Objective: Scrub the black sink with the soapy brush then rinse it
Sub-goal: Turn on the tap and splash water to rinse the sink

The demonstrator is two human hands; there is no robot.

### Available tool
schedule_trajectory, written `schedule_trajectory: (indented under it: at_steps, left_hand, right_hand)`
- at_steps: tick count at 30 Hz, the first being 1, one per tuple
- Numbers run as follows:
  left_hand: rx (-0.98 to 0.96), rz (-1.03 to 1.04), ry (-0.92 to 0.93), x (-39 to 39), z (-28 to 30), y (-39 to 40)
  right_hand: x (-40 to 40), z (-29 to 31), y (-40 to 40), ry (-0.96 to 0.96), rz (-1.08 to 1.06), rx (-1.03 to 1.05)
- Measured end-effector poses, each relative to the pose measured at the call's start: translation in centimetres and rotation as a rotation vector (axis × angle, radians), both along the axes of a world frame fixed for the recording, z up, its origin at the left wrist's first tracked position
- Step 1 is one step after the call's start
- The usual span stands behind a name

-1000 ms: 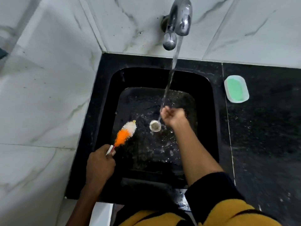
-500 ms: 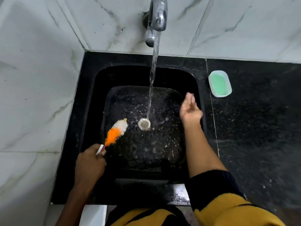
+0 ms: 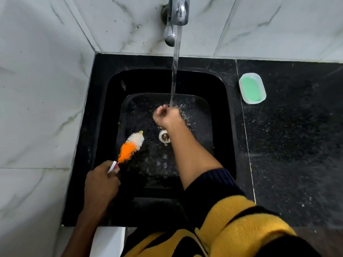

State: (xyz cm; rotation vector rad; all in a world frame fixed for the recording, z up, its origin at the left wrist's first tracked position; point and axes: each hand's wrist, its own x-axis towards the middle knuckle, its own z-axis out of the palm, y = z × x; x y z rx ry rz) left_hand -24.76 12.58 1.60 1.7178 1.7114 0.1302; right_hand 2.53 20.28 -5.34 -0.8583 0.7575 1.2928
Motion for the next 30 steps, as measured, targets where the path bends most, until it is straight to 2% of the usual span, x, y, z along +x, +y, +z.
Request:
schedule_trajectory:
  at_steps: [4,6,9,11,12,13,14,15,17,19,20,21,24,27,30]
  left_hand:
    - [0.0,0.0,-0.006,-0.7,-0.1,-0.2]
    - [0.005,-0.01,-0.008,-1.0,-0.1,-0.2]
    - [0.021,-0.01,-0.006,-1.5,-0.4,-0.1]
    - [0.028,-0.012,-0.013,-1.7,-0.5,-0.1]
    - [0.032,-0.015,-0.013,-1.9,-0.7,-0.2]
    - [0.032,-0.017,-0.016,-1.9,-0.8,-0.2]
    - [0.024,-0.016,-0.02,-2.0,-0.9,-0.4]
    - [0.012,-0.01,-0.024,-2.0,-1.0,-0.5]
    - [-0.005,-0.002,-0.03,-1.9,-1.1,-0.7]
    - [-0.008,0.0,-0.031,-1.8,-1.2,-0.8]
    - [-0.002,-0.004,-0.026,-1.8,-1.1,-0.8]
    - [0.008,-0.013,-0.017,-1.7,-1.1,-0.9]
    - [0.018,0.004,-0.009,-1.8,-0.7,-0.8]
    - [0.018,0.037,-0.013,-2.2,-0.4,-0.9]
    - [0.034,0.057,0.004,-2.9,-0.2,-0.9]
  right_hand:
    - [1.5,1.3,-1.5,-0.063,0.198,0.181]
    - [3.9,0.9,-4.2,-0.208,0.479,0.237]
    - [8.6,1.2,-8.0,-0.557,1.065,0.016]
    - [11.6,1.7,-9.7,-0.841,1.624,-0.145]
    - [12.7,2.2,-10.3,-0.892,1.96,-0.191]
    - [13.3,2.2,-10.7,-0.857,2.216,-0.252]
    - [13.7,2.4,-11.1,-0.824,2.367,-0.317]
    - [13.9,2.7,-11.1,-0.832,2.418,-0.38]
    - [13.7,3.8,-10.0,-0.985,2.301,-0.398]
    - [13.4,4.3,-8.2,-1.167,1.939,-0.333]
    - [13.0,4.4,-7.2,-1.19,1.736,-0.282]
    - [12.4,4.5,-6.3,-1.144,1.548,-0.223]
    - [9.3,3.6,-4.2,-0.794,1.112,-0.08]
    - [6.2,1.8,-2.6,-0.515,0.819,-0.004]
    - [4.0,0.0,-1.7,-0.347,0.617,-0.021]
